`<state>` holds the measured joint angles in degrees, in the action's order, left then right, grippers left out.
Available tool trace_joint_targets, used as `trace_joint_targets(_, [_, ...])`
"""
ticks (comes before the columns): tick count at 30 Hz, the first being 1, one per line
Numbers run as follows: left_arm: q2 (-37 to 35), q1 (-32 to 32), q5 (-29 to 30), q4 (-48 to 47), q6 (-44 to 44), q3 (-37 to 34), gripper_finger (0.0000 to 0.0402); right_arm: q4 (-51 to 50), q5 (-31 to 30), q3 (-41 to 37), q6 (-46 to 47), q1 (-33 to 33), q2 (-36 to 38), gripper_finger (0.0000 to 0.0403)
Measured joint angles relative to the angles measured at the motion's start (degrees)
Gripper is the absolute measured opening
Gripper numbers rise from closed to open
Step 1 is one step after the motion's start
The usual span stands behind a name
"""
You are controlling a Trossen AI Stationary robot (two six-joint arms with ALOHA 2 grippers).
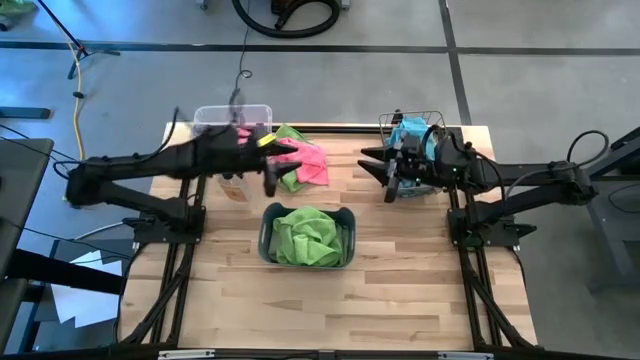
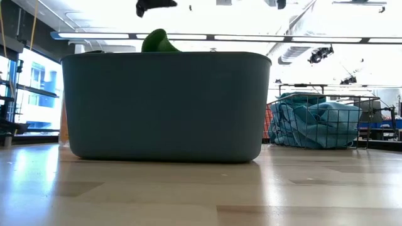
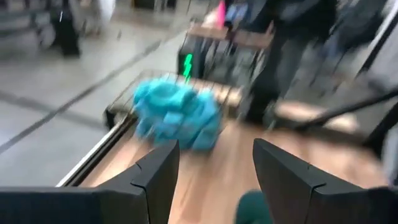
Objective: Sort microfiber towel by color & place in baskets
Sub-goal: Put the pink microfiber cloth into the transparent bin
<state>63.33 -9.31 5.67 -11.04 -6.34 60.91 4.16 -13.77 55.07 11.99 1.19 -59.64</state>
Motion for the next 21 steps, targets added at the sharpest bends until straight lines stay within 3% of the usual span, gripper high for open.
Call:
trace_joint_targets(6, [13.3,-6.9,1.4,-22.5,4.8,16.8,0.0198,-0.1,-0.1,0.0,0.0,0.3,0.0,0.0168])
trace_joint_targets(10, [22.2,-11.3,2.9,-34.0,7.8,24.3,0.0207,-0.2,-0.1,0.0,0.0,0.4,0.0,0.0168])
trace_joint_targets(21, [40.5,-19.3,2.8,-37.7,10.5,25.9,0.024,-2.2,0.1,0.0,7.2,0.3,0.0,0.0168])
